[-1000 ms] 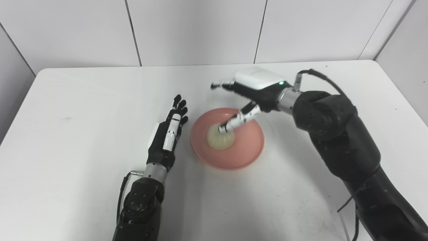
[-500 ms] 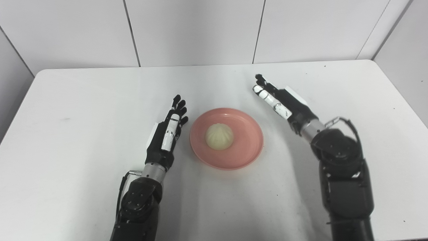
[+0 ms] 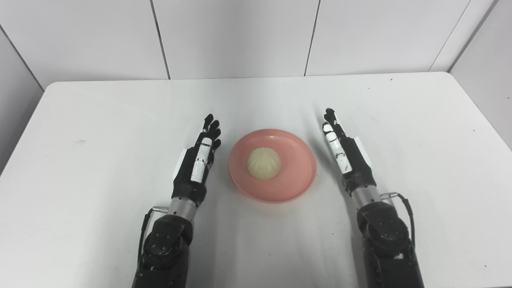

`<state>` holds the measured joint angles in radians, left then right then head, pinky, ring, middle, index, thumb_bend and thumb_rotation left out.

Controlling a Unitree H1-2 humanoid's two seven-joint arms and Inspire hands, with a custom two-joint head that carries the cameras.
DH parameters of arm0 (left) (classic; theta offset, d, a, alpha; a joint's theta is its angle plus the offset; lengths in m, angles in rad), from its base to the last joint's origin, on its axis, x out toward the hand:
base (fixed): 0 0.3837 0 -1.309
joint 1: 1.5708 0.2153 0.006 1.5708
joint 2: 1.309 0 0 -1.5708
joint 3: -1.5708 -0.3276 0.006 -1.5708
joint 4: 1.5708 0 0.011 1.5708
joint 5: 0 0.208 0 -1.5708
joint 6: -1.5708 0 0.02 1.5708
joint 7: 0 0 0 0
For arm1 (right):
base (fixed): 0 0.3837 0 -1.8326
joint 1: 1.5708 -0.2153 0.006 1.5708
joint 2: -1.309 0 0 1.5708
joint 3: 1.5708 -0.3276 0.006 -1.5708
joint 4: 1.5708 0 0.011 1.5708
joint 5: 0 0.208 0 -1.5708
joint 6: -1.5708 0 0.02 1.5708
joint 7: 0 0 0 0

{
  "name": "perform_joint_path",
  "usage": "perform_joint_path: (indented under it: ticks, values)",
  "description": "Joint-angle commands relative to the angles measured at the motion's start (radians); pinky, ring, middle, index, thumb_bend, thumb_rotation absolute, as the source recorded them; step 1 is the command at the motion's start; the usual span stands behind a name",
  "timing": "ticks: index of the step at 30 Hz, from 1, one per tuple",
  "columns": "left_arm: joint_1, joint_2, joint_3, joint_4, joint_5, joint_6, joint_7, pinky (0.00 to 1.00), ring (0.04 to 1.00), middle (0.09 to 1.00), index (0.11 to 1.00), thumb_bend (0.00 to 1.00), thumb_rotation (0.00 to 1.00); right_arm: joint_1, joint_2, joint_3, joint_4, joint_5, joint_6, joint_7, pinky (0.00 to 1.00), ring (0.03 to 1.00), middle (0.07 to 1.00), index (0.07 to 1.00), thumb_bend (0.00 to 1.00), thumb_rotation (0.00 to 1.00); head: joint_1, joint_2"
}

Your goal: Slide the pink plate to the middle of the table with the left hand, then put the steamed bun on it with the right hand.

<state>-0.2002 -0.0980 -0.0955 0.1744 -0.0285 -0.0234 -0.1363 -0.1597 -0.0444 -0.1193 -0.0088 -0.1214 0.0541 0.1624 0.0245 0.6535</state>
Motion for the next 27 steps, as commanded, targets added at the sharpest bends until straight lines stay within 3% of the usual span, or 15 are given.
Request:
perform_joint_path:
  ticks: [1,17,27]
  values:
    - [0.071,0.02,0.011,0.036,-0.009,0.005,0.005,1.0,1.0,1.0,1.0,0.37,1.0,-0.005,0.014,0.012,-0.007,0.033,-0.061,-0.023,1.0,1.0,1.0,1.0,0.26,1.0,0.0,-0.002]
    - [0.149,0.027,0.027,-0.014,-0.028,-0.012,0.006,1.0,0.995,1.0,1.0,0.38,1.0,0.054,0.026,0.067,0.068,0.155,-0.087,-0.041,1.0,1.0,1.0,1.0,0.21,1.0,0.028,-0.017]
    - [0.145,0.041,0.025,0.0,-0.039,-0.008,0.003,1.0,0.989,1.0,1.0,0.37,1.0,0.054,0.018,0.082,0.105,0.195,-0.094,-0.032,1.0,1.0,1.0,1.0,0.22,1.0,0.042,-0.025]
